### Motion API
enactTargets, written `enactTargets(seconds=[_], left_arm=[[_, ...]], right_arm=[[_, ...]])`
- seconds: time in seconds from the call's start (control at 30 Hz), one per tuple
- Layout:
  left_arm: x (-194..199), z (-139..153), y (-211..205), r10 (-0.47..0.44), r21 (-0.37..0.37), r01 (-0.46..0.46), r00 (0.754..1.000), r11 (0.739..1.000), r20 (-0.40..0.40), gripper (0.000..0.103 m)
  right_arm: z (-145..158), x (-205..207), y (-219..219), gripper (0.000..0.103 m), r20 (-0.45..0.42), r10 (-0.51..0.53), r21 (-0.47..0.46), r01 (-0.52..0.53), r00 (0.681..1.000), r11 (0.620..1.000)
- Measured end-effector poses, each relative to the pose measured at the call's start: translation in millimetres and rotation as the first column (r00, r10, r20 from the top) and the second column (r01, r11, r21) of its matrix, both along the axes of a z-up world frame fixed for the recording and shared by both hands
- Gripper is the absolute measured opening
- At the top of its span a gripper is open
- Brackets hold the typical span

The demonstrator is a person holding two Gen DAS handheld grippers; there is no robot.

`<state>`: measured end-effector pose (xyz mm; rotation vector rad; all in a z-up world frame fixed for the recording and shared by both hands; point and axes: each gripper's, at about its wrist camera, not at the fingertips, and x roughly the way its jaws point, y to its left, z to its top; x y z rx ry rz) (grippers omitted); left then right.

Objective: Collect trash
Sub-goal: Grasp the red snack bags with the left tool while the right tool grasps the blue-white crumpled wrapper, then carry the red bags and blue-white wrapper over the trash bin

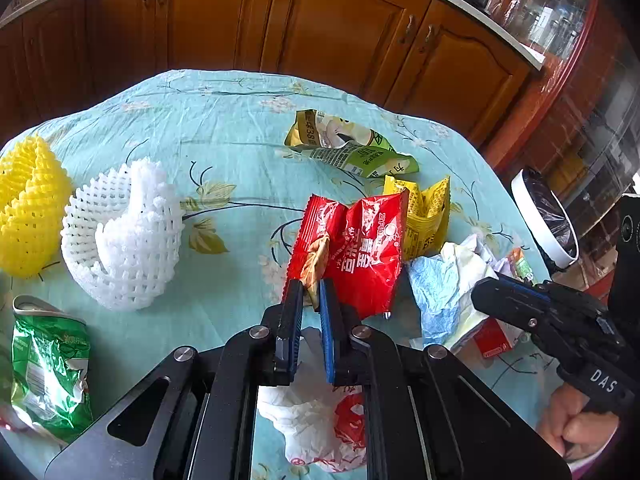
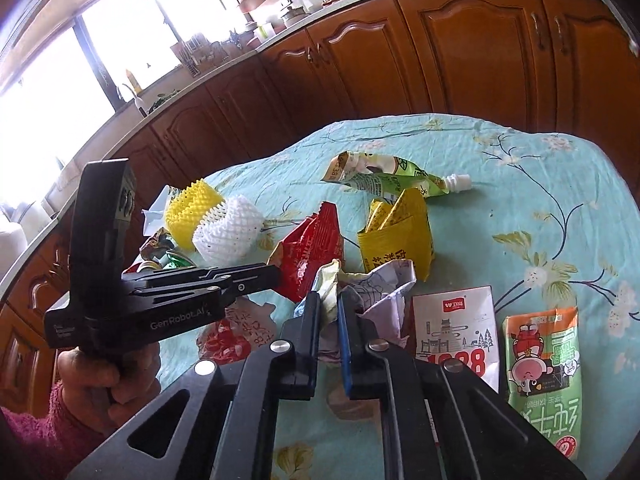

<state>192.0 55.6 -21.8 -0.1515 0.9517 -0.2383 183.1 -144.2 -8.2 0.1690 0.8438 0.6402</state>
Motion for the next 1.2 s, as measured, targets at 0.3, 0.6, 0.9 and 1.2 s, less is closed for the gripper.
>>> enactTargets(seconds=[0.3, 0.6, 0.9, 1.2], left_arm=[[-13.6, 26.9, -4.0, -0.008, 0.001, 0.008, 0.997, 1.0, 0.077, 0.005], [-20.4, 59.8, -26.4, -0.05, -0.024, 0.054, 0.987, 0.998, 0.153, 0.005], [-21.2, 43.2, -72.6, -0.158, 0.005, 0.159, 0.981, 0.987, 0.11, 0.005], [-13.2, 20.2, -97.1, -0.229, 0.04, 0.227, 0.973, 0.973, 0.024, 0.011]], right_arm=[[30.6, -12.5, -22.8, 0.008, 0.055, -0.035, 0.07, 0.031, 0.998, 0.997], [55.5, -22.1, -66.6, 0.007, 0.112, -0.124, 0.105, 0.112, 0.986, 0.988], [57.0, -32.6, -113.4, 0.007, 0.114, -0.211, 0.111, 0.199, 0.971, 0.974], [48.8, -39.4, -139.4, 0.007, 0.086, -0.256, 0.132, 0.244, 0.963, 0.961]])
